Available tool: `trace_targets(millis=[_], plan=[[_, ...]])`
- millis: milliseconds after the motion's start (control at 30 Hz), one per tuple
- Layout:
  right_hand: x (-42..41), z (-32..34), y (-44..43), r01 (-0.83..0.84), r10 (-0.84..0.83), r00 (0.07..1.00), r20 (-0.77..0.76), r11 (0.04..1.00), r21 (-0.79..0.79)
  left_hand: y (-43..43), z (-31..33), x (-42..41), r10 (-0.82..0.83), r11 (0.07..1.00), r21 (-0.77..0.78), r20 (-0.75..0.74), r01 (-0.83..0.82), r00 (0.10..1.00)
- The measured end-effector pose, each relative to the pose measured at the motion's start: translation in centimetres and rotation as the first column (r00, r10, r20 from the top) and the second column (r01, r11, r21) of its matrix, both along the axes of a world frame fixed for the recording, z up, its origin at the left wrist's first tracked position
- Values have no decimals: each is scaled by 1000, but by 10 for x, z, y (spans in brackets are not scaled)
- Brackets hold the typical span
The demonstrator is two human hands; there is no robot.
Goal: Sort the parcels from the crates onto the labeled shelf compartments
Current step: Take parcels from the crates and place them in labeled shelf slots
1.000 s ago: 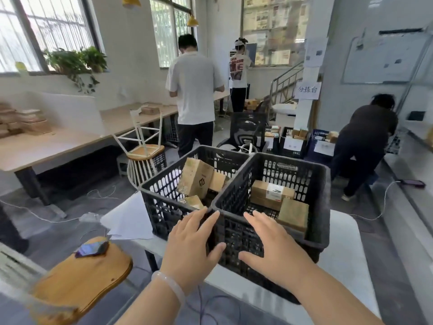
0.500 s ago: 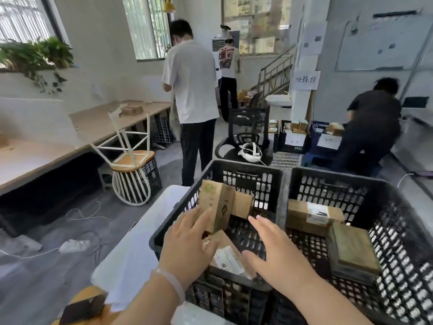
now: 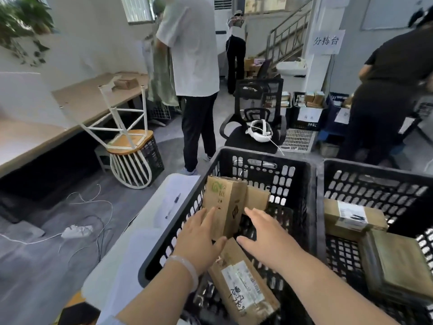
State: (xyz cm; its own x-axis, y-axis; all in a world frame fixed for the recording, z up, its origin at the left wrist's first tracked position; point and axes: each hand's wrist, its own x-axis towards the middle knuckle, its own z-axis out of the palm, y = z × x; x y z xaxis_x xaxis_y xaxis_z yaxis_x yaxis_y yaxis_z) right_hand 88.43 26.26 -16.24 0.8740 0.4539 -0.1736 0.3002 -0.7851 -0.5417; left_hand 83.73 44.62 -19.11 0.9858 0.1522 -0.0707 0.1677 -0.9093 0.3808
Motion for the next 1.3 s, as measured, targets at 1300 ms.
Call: trace_targets(millis=[1300], plan=[[73,-93,57,525,-311,761,-569,810,260,5,-67,75,49,936,-346,-41,-60,998]])
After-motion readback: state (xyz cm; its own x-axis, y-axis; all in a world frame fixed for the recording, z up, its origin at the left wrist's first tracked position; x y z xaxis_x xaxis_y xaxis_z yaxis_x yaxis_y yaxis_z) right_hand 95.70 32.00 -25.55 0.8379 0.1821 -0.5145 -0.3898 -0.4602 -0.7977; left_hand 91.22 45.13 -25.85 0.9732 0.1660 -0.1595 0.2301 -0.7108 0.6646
